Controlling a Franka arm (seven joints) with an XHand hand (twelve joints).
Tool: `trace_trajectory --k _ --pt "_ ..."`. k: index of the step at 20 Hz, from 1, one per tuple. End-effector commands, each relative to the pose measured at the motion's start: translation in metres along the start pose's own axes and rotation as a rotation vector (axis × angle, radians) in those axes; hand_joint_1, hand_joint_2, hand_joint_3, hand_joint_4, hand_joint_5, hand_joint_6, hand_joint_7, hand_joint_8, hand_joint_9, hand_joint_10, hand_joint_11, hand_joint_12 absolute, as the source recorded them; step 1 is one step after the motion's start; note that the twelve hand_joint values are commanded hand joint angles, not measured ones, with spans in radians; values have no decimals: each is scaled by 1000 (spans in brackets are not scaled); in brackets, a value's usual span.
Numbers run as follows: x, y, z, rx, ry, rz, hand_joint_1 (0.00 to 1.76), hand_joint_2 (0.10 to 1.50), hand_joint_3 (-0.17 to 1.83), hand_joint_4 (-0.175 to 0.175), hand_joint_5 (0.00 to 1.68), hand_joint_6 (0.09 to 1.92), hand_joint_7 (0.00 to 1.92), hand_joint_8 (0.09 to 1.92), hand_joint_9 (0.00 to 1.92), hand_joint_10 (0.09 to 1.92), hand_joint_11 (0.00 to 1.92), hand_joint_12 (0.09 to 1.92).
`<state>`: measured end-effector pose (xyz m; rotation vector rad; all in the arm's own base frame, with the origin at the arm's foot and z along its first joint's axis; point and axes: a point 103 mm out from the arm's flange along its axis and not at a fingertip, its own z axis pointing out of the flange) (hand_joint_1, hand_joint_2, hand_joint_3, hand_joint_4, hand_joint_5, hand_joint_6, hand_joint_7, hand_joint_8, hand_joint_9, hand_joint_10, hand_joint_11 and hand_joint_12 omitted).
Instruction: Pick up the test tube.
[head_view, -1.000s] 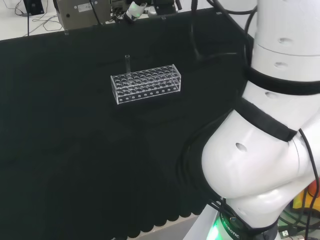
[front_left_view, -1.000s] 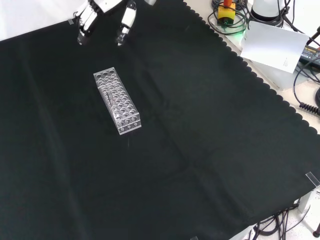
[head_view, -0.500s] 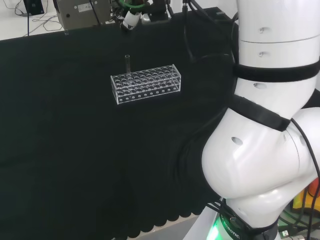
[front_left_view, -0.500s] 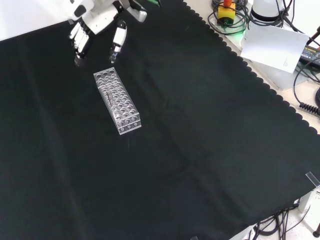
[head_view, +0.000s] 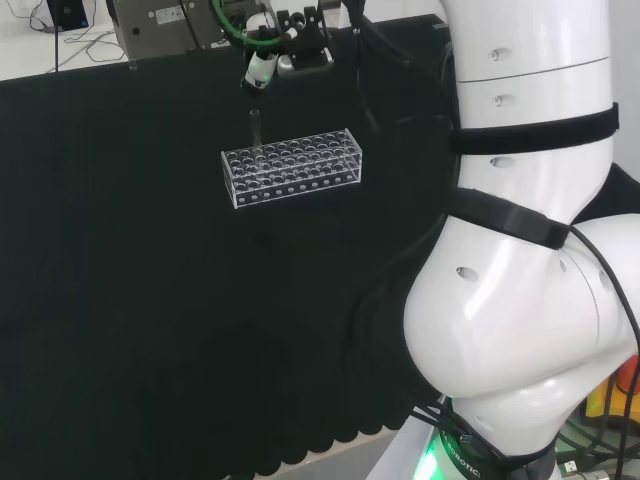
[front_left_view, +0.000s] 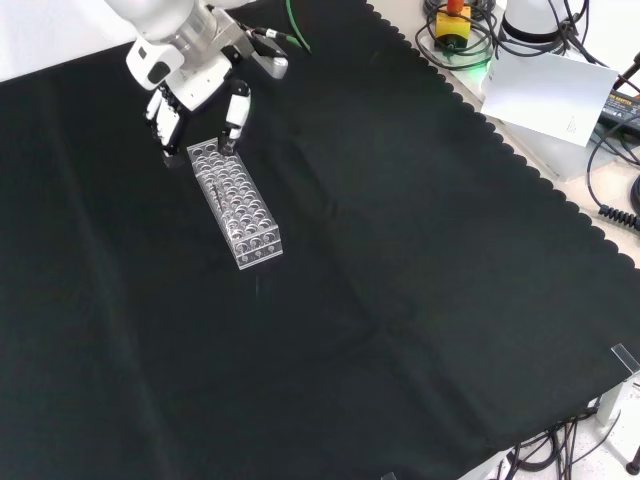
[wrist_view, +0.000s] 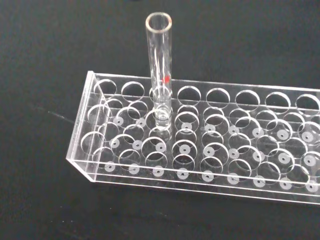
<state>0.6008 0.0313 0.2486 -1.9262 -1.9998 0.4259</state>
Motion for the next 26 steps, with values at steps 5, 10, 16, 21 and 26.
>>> trace_trajectory --k 5,10,16,21,26 --pt "1 23 21 21 -22 11 998 1044 -175 -175 452 703 731 887 675 822 403 1458" --pt "6 26 30 40 -24 3 1033 1046 -175 -175 475 738 776 878 734 799 431 1440" --pt "12 21 39 50 12 -7 1043 1048 -175 -175 494 754 819 879 776 789 442 1435" --pt "18 17 49 67 22 -19 1046 1049 -175 -175 500 759 841 881 791 784 448 1432" --pt "18 19 57 85 28 -10 1051 1049 -175 -175 509 765 870 882 812 780 457 1429"
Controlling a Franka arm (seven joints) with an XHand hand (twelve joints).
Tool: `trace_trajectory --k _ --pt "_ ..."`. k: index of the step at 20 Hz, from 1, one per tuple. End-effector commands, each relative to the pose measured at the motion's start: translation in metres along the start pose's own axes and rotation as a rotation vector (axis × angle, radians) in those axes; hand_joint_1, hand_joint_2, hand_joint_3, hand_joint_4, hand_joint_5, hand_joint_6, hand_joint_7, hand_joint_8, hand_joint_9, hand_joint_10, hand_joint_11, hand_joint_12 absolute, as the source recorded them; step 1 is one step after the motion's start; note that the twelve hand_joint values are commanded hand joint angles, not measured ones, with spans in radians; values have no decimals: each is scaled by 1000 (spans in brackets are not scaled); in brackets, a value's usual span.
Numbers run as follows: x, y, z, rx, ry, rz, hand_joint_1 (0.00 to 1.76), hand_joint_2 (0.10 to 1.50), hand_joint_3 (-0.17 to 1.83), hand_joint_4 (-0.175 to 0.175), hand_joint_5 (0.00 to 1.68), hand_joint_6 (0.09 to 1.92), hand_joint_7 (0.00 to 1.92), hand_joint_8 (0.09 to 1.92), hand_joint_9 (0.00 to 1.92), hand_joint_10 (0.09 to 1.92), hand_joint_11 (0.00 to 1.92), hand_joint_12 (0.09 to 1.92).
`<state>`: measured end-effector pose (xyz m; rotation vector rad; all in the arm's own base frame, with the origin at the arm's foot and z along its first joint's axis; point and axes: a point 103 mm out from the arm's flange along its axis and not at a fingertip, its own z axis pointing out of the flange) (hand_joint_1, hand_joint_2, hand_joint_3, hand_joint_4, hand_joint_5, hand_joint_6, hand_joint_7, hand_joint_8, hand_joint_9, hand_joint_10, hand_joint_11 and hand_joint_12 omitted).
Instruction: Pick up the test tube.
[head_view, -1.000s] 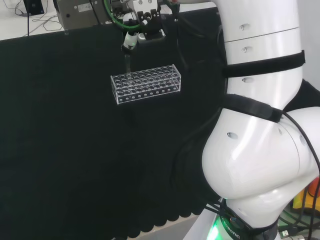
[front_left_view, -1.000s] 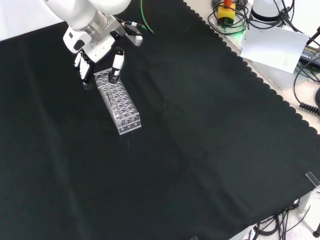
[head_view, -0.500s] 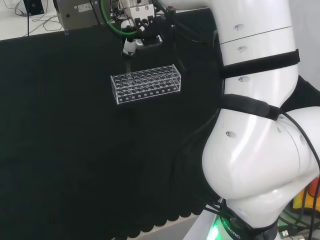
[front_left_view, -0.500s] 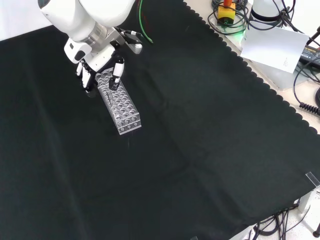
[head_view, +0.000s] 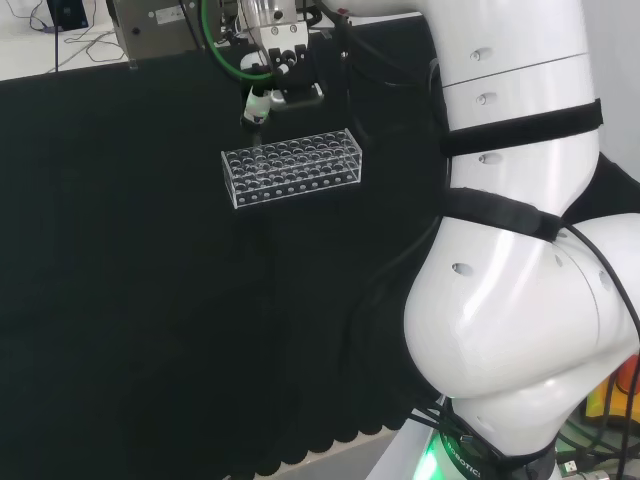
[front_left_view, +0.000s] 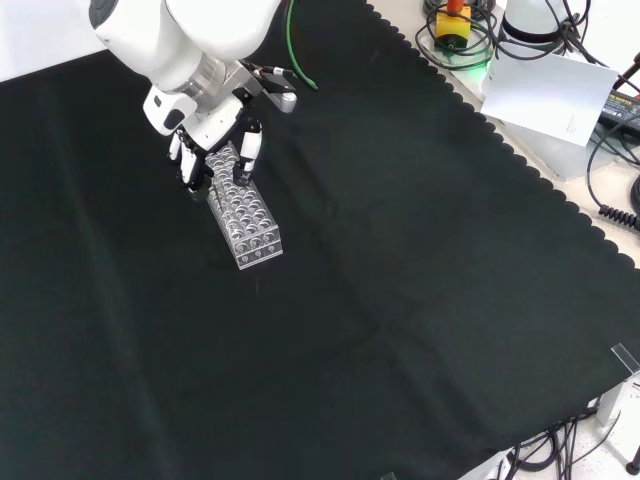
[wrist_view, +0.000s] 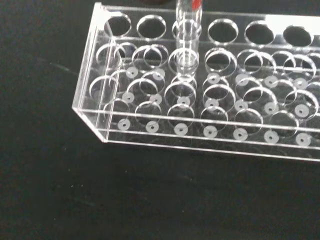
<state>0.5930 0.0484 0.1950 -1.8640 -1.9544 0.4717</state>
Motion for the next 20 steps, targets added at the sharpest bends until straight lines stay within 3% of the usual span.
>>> trace_trajectory --k 1,20 --pt "3 4 7 11 10 3 1052 1050 -175 -175 511 767 875 882 816 779 460 1428" --pt "8 14 17 4 15 17 1108 1056 -175 -175 678 773 1078 818 1009 692 565 1369"
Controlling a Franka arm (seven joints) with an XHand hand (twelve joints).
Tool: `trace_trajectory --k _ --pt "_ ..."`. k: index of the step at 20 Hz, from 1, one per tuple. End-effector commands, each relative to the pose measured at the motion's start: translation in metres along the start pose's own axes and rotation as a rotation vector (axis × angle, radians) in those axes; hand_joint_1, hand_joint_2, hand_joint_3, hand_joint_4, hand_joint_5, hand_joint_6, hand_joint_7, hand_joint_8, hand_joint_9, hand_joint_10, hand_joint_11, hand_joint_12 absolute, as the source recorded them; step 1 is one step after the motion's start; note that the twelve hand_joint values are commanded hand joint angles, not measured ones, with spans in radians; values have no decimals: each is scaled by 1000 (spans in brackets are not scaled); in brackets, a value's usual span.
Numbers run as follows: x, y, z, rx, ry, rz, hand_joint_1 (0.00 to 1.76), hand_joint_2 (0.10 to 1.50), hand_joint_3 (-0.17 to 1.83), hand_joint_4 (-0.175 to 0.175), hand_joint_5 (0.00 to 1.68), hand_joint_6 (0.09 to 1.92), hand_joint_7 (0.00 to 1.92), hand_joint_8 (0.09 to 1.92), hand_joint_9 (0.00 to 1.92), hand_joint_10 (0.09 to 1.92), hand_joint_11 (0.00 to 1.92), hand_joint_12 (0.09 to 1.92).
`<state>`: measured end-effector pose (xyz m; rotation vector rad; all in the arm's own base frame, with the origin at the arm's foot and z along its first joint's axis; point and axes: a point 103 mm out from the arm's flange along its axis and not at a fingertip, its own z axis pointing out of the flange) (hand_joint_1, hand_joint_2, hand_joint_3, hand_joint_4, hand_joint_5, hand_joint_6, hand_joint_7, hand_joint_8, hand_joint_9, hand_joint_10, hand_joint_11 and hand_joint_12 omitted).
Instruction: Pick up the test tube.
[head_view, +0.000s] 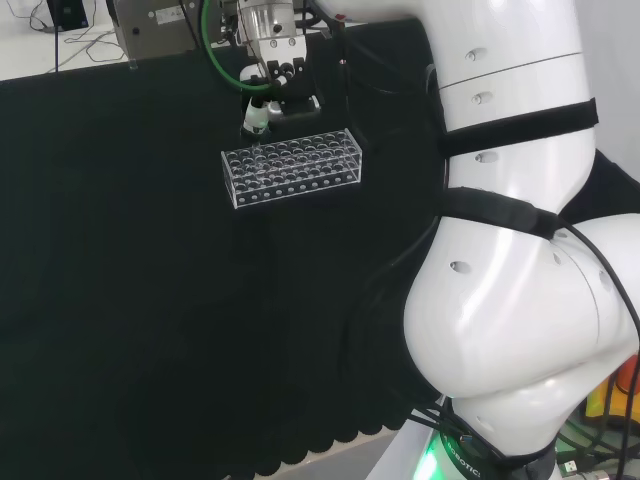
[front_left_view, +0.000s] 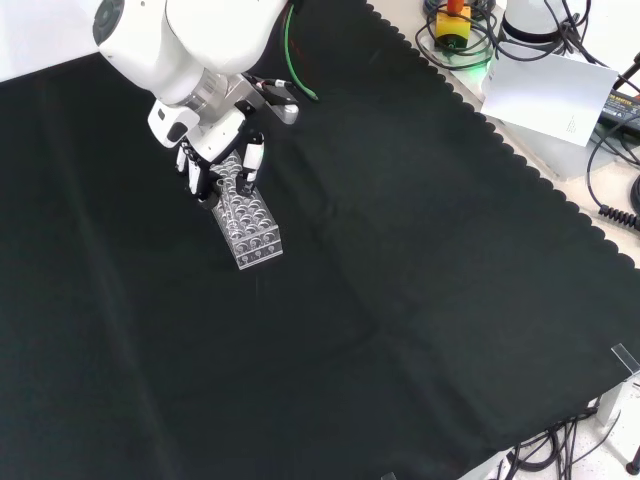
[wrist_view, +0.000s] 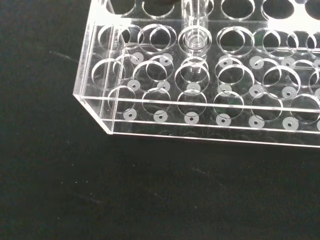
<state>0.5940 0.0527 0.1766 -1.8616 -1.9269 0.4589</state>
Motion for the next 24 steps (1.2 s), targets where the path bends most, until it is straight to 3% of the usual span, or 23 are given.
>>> trace_trajectory --k 1,5,6,10,12,16,24 --pt "6 5 2 -12 -12 13 1117 1056 -175 -175 711 764 1115 797 1036 679 588 1355" --pt "14 10 1 -48 -27 20 1164 1076 -143 -175 936 762 1285 709 1197 613 728 1287" --pt "15 11 2 -62 -31 20 1209 1077 -115 -175 1014 768 1255 718 1239 595 769 1268" --pt "18 12 0 -120 -64 22 1299 1077 -165 -175 1214 595 1272 619 1441 549 1146 1022" --pt "19 13 -1 -133 -75 28 1338 1069 -173 -175 1240 556 1274 662 1470 412 1239 912" --pt "21 14 -4 -142 -85 34 1232 1070 -175 -175 1288 500 1592 652 1617 411 1335 825" --pt "17 12 -5 -129 -70 37 1227 1054 -175 -175 1345 401 1676 589 1670 381 1367 797"
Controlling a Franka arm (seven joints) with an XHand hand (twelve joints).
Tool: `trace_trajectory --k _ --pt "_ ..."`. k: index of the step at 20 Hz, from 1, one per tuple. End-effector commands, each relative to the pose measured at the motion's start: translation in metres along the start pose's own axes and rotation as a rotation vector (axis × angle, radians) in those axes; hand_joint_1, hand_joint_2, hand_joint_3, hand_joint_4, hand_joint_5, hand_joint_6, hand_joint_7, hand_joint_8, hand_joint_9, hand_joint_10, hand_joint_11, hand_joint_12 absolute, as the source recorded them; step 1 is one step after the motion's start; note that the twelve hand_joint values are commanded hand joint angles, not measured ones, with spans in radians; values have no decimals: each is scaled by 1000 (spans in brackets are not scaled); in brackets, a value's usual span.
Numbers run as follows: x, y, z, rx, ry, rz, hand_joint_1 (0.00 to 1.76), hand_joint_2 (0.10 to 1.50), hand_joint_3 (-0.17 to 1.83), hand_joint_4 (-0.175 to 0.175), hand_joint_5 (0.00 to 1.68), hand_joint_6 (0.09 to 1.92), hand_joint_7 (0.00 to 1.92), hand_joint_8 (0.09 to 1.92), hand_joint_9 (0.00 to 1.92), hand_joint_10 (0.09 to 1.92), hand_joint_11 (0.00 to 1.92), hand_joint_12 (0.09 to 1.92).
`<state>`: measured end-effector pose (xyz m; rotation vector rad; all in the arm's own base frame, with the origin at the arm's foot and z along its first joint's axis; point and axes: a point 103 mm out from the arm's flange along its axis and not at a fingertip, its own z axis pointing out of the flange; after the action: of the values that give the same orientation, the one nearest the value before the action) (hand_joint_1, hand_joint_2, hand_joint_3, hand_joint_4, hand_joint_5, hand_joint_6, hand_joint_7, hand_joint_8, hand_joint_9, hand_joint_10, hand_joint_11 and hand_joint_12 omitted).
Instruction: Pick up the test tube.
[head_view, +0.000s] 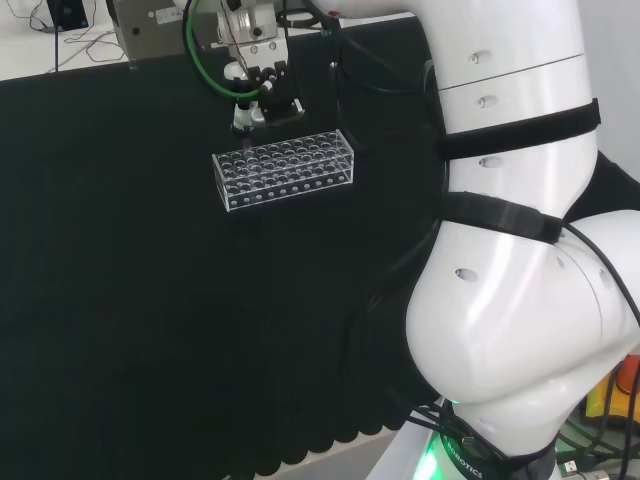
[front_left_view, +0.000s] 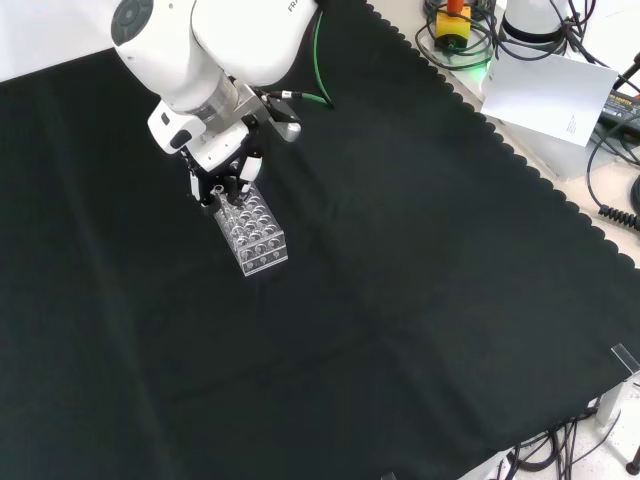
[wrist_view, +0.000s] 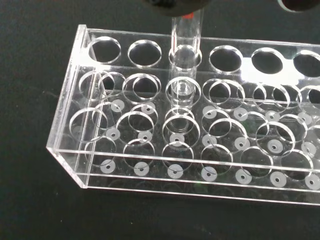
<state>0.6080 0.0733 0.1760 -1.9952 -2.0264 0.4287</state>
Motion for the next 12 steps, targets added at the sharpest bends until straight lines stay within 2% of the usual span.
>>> trace_trajectory --k 1,12 --pt "-4 -2 0 9 19 2 1227 1054 -175 -175 1347 399 1678 589 1673 382 1368 796" --pt "-5 -5 -21 13 75 3 1229 1051 -175 -175 1357 381 1681 588 1676 379 1366 792"
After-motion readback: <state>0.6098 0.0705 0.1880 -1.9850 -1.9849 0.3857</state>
